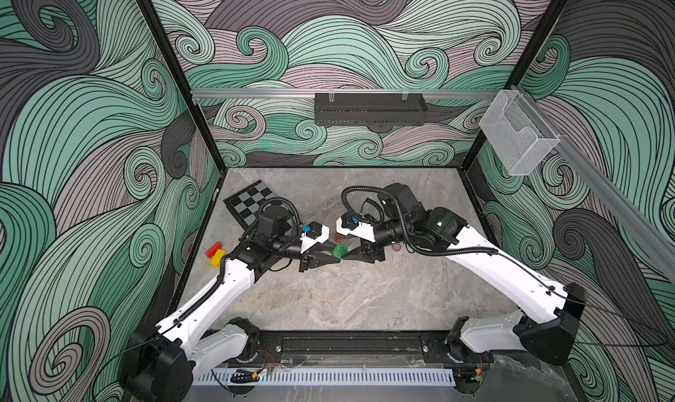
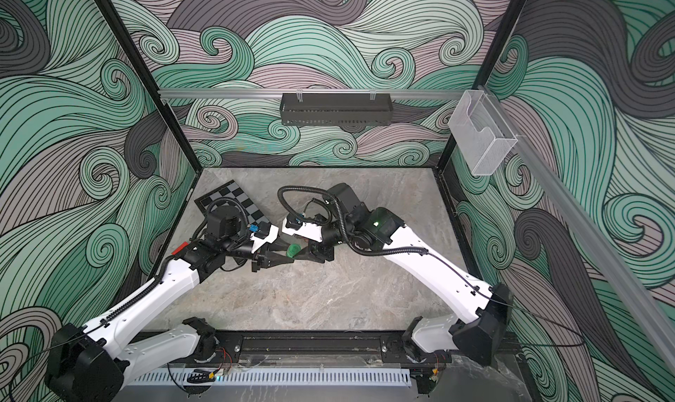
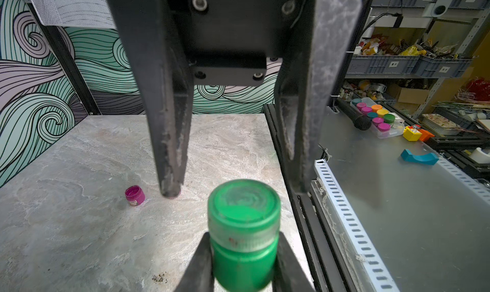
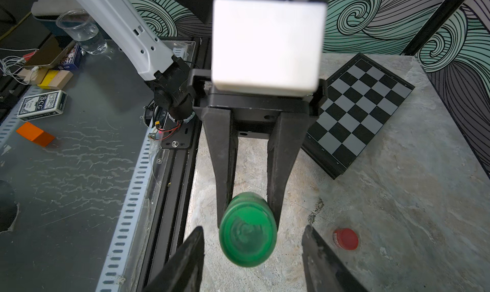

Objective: Close the paint jar lid
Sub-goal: Screw the lid onto the paint jar.

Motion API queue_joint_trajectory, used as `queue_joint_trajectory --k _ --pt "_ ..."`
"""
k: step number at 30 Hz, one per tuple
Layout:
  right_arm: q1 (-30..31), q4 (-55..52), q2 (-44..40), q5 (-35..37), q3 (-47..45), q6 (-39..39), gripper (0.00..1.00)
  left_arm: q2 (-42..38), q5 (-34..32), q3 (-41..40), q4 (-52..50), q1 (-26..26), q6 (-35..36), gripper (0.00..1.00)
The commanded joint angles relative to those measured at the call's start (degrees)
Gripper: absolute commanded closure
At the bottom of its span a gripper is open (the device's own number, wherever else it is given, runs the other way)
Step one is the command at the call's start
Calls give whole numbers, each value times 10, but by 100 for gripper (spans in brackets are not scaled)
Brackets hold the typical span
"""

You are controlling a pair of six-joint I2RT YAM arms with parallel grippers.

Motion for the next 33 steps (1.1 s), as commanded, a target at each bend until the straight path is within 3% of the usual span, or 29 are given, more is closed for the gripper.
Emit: queue_joint_trajectory --k 1,11,19,26,33 --pt "7 15 18 -13 12 -30 44 2 21 28 -6 -3 17 80" --pt "15 14 23 5 13 -29 70 0 17 28 -8 -4 19 80" --pt "19 21 30 36 15 35 81 -7 -2 26 -2 -4 17 80" --pt "21 37 49 104 36 178 86 -29 -53 6 40 -4 -1 81" --pt "37 42 65 197 41 387 87 -56 -115 -15 73 -4 -11 81"
